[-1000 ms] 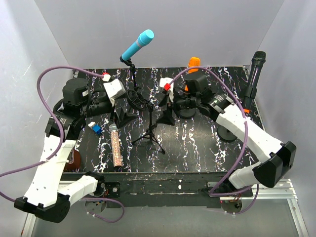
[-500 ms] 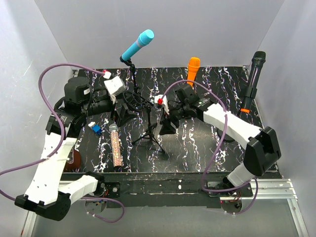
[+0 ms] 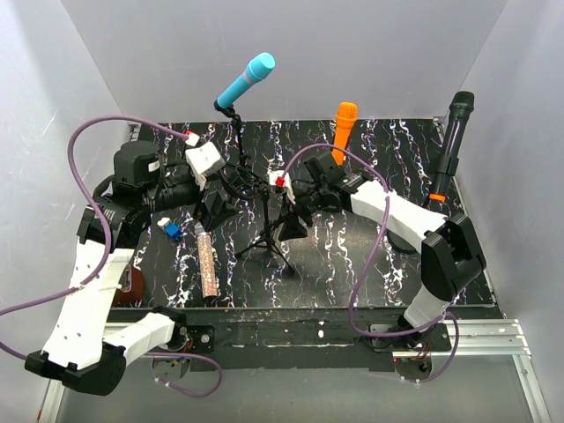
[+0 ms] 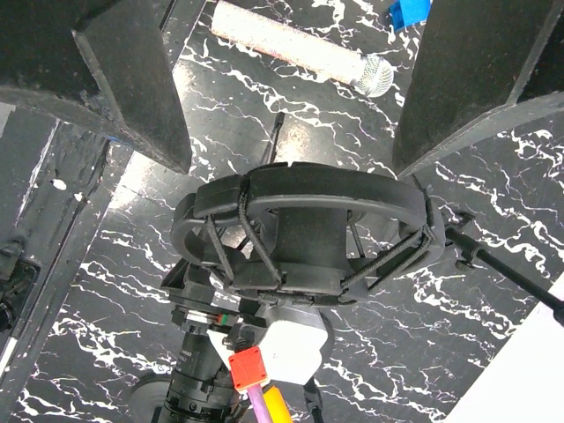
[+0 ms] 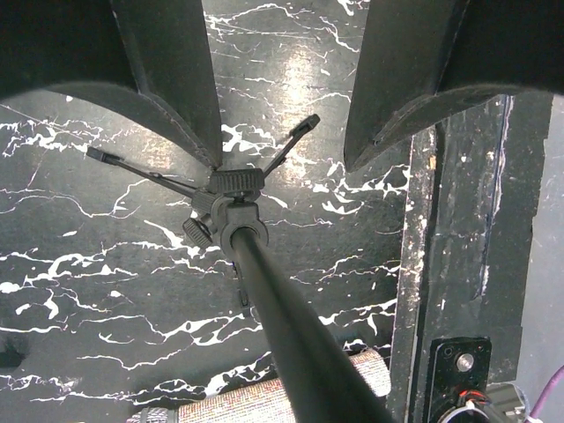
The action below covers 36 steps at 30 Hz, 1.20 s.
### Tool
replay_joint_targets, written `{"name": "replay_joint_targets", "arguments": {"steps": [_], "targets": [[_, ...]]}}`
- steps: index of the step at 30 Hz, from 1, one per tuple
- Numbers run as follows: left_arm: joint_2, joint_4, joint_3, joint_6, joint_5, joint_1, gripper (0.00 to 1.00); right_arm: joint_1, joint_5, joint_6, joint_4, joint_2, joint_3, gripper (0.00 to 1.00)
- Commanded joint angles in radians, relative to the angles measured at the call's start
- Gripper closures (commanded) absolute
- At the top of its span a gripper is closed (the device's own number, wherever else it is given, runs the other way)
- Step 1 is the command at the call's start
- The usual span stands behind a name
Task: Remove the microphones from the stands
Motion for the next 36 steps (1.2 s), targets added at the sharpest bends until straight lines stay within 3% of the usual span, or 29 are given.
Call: {"name": "replay_joint_targets", "arguments": {"steps": [1, 11, 23, 27, 32, 36], "targets": [[-0.002, -0.042, 0.051, 0.04, -0.032, 0.003, 0.02, -0.011, -0.049, 0.008, 0.056, 0.016, 0.045, 0.37], [0.095, -0.213, 0.216, 0.17, 0.057, 0.003, 0.02, -0.052, -0.17, 0.08, 0.066, 0.076, 0.099, 0.42], [0.136, -0.181, 0.261, 0.164, 0.074, 0.002, 0.02, -0.052, -0.181, 0.071, 0.049, 0.113, 0.111, 0.53], [0.147, -0.16, 0.265, 0.147, 0.077, 0.002, 0.02, -0.052, -0.172, 0.059, 0.042, 0.119, 0.113, 0.66], [0.148, -0.115, 0.239, 0.111, 0.092, 0.002, 0.02, -0.045, -0.1, 0.063, 0.11, 0.084, 0.063, 0.93], [0.125, -0.05, 0.186, 0.048, 0.054, 0.002, 0.02, -0.01, 0.017, 0.008, 0.275, -0.005, -0.069, 0.99]]}}
